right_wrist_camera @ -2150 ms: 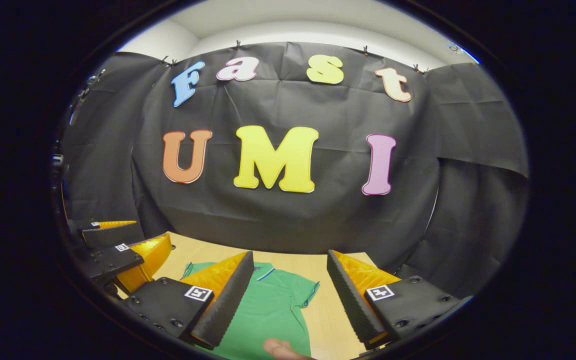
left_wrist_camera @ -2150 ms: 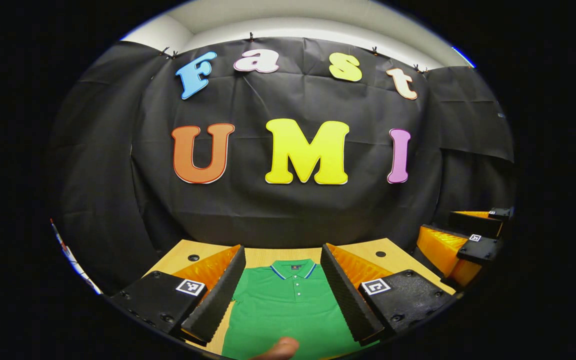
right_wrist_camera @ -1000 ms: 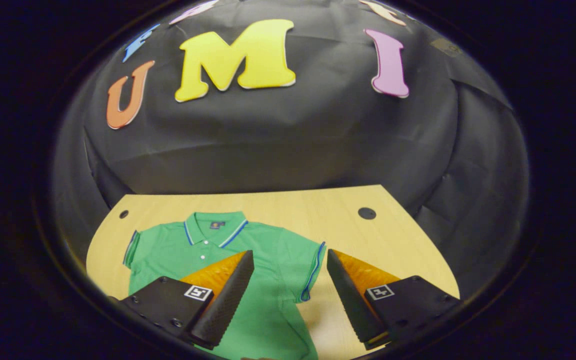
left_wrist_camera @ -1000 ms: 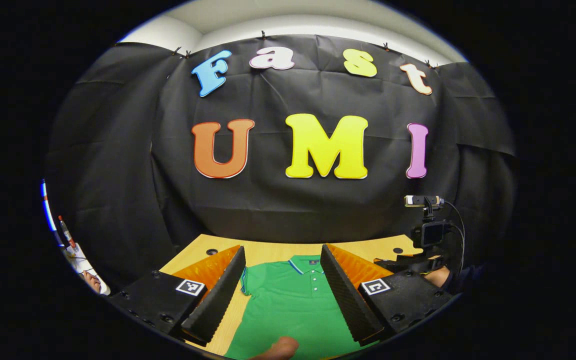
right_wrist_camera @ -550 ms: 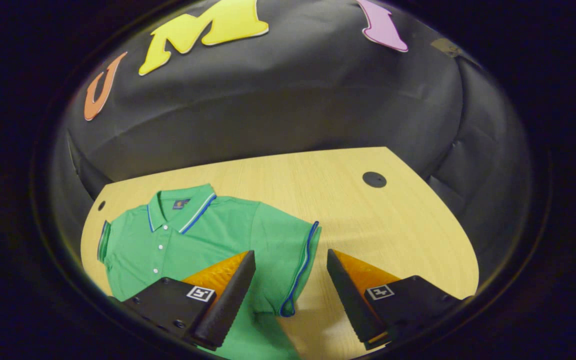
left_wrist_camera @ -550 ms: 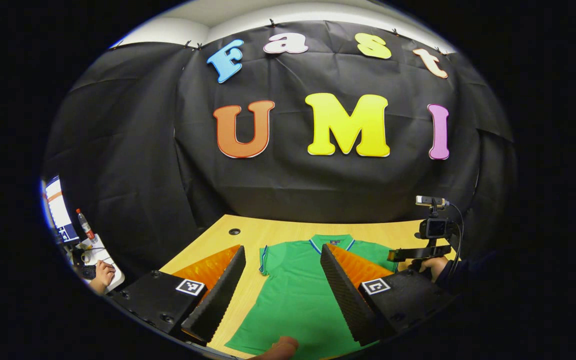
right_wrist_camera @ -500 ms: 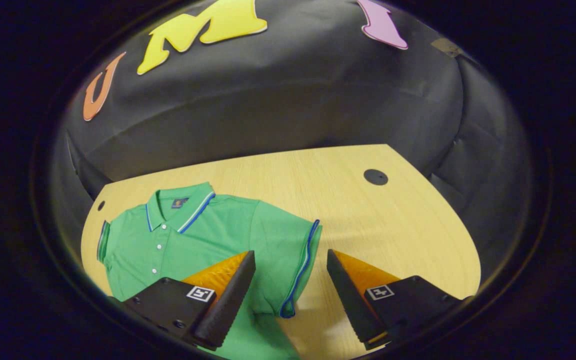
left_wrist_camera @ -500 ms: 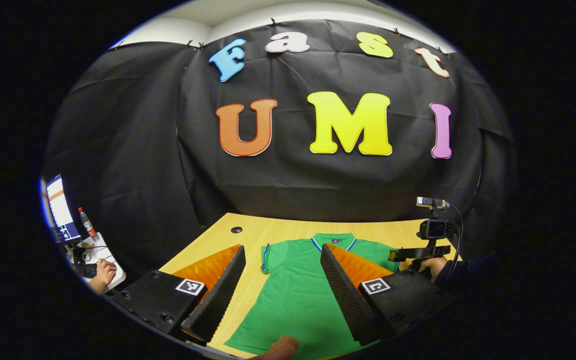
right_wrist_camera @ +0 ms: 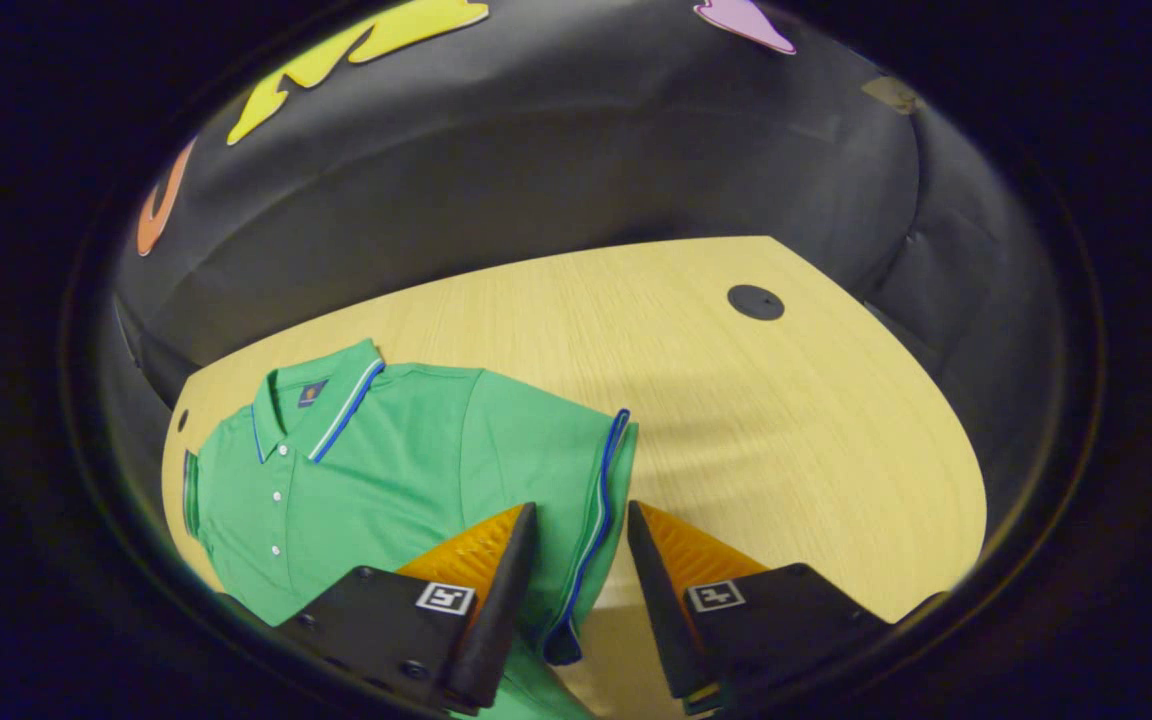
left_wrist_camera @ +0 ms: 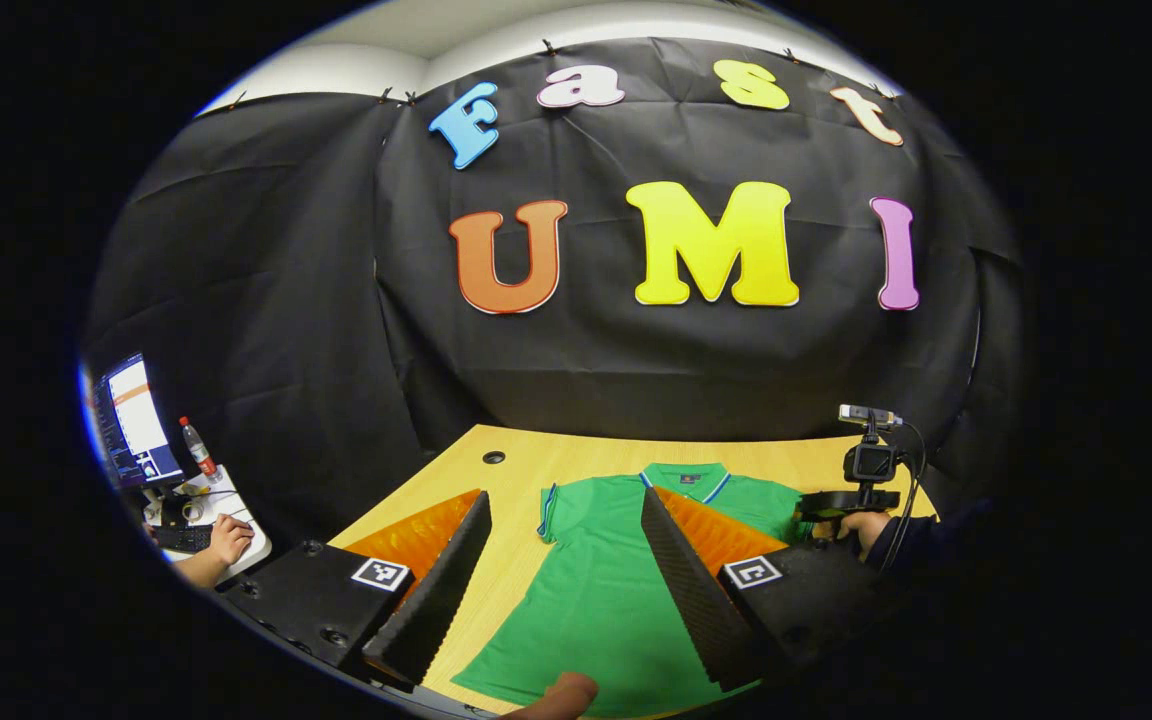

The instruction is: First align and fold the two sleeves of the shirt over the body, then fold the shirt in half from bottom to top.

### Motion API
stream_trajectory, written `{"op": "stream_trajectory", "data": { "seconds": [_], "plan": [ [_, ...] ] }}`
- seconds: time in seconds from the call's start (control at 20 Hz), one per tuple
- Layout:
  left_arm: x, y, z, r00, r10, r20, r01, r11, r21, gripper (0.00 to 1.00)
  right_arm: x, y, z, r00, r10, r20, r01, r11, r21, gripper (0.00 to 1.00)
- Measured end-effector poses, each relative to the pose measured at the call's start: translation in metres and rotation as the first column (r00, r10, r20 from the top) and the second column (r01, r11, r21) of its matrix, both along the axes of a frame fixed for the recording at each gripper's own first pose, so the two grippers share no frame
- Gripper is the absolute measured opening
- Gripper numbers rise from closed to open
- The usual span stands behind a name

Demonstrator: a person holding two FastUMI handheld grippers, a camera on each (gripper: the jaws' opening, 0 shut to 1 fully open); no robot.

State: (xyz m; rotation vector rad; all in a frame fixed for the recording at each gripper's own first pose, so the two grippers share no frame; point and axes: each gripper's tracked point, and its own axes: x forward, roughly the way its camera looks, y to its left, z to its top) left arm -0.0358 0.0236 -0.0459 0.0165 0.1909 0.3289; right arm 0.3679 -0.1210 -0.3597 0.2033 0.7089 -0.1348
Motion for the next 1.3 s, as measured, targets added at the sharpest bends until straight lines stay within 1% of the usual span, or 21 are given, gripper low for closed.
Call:
{"op": "stream_trajectory", "data": {
  "seconds": [0.05, 0.1, 0.15, 0.2, 0.25, 0.3, 0.4, 0.45, 0.5, 0.6, 0.65, 0.7, 0.75, 0.8, 0.85, 0.9, 0.95, 1.1, 1.2, 1.25, 1.3],
  "plan": [
    [0.000, 0.001, 0.000, 1.000, 0.006, -0.004, -0.006, 1.000, -0.007, 0.98, 0.000, -0.001, -0.002, 1.000, 0.000, -0.008, 0.000, 1.000, -0.003, 0.55],
    [-0.001, 0.001, 0.000, 1.000, 0.015, -0.003, -0.015, 1.000, -0.012, 0.98, -0.001, -0.001, -0.002, 1.000, 0.004, -0.012, -0.004, 1.000, -0.011, 0.55],
    [-0.002, -0.002, 0.000, 1.000, 0.018, -0.007, -0.018, 1.000, -0.018, 0.98, -0.003, 0.000, -0.001, 1.000, 0.007, -0.014, -0.007, 1.000, -0.014, 0.55],
    [-0.004, -0.002, 0.000, 1.000, 0.024, -0.009, -0.024, 1.000, -0.018, 0.98, -0.003, -0.002, -0.001, 1.000, 0.000, -0.021, -0.001, 1.000, -0.025, 0.60],
    [-0.005, -0.002, 0.001, 1.000, 0.028, -0.010, -0.028, 0.999, -0.015, 0.98, -0.002, -0.003, -0.003, 1.000, 0.005, -0.020, -0.005, 1.000, -0.023, 0.40],
    [-0.006, -0.001, 0.003, 0.999, 0.036, -0.007, -0.036, 0.999, -0.010, 0.98, -0.003, -0.003, -0.003, 1.000, 0.009, -0.025, -0.010, 1.000, -0.021, 0.35],
    [-0.005, -0.004, 0.003, 1.000, 0.032, 0.001, -0.032, 0.999, -0.023, 0.98, -0.005, -0.006, -0.003, 0.999, 0.001, -0.034, -0.001, 1.000, -0.018, 0.35],
    [-0.003, -0.006, 0.004, 1.000, 0.026, 0.008, -0.026, 0.999, -0.030, 0.98, -0.007, -0.009, -0.005, 0.999, -0.003, -0.038, 0.002, 1.000, -0.021, 0.37],
    [-0.002, -0.008, 0.004, 1.000, 0.016, 0.011, -0.016, 0.999, -0.033, 0.98, -0.007, -0.009, -0.005, 0.999, 0.000, -0.039, -0.001, 1.000, -0.023, 0.34],
    [0.000, -0.009, 0.003, 1.000, -0.005, 0.020, 0.006, 0.999, -0.038, 0.98, -0.006, -0.007, -0.005, 0.999, 0.007, -0.041, -0.009, 0.999, -0.045, 0.37],
    [0.001, -0.011, 0.000, 1.000, -0.015, 0.019, 0.016, 0.999, -0.048, 0.98, -0.006, -0.007, -0.004, 0.999, 0.016, -0.041, -0.018, 0.998, -0.060, 0.37],
    [0.000, -0.012, -0.003, 1.000, -0.024, 0.009, 0.025, 0.998, -0.062, 0.98, -0.005, -0.007, -0.004, 0.999, 0.019, -0.040, -0.022, 0.997, -0.076, 0.34],
    [-0.002, -0.012, -0.006, 1.000, -0.029, -0.002, 0.029, 0.997, -0.071, 0.98, -0.005, -0.006, -0.004, 0.999, 0.014, -0.046, -0.018, 0.996, -0.085, 0.34],
    [-0.005, -0.007, -0.008, 1.000, -0.018, -0.018, 0.017, 0.998, -0.068, 0.98, -0.002, -0.006, -0.007, 0.999, -0.004, -0.048, -0.001, 0.996, -0.089, 0.37],
    [-0.009, 0.002, -0.009, 1.000, 0.002, -0.030, -0.004, 0.998, -0.067, 0.98, -0.004, -0.004, -0.005, 0.998, -0.014, -0.054, 0.009, 0.996, -0.094, 0.25],
    [-0.012, 0.007, -0.009, 1.000, 0.004, -0.030, -0.006, 0.997, -0.081, 0.98, -0.002, -0.005, -0.004, 0.998, -0.023, -0.053, 0.017, 0.994, -0.110, 0.12],
    [-0.012, 0.012, -0.009, 1.000, 0.004, -0.022, -0.006, 0.995, -0.098, 0.98, -0.003, -0.005, -0.004, 0.998, -0.028, -0.053, 0.021, 0.992, -0.125, 0.14],
    [-0.016, 0.029, -0.010, 1.000, 0.003, -0.014, -0.005, 0.993, -0.118, 0.98, 0.001, -0.001, 0.000, 0.998, -0.028, -0.052, 0.019, 0.988, -0.156, 0.14],
    [-0.014, 0.034, -0.008, 1.000, -0.008, -0.009, 0.007, 0.992, -0.127, 0.98, 0.000, 0.001, -0.002, 0.999, -0.007, -0.053, -0.002, 0.985, -0.175, 0.07],
    [-0.015, 0.039, -0.010, 1.000, -0.010, -0.012, 0.008, 0.992, -0.125, 0.98, 0.000, 0.001, -0.002, 0.999, -0.012, -0.049, 0.003, 0.984, -0.177, 0.07],
    [-0.014, 0.043, -0.010, 1.000, -0.009, -0.016, 0.007, 0.992, -0.123, 0.98, 0.000, 0.000, -0.002, 0.998, -0.025, -0.050, 0.016, 0.985, -0.172, 0.05]
  ]
}}
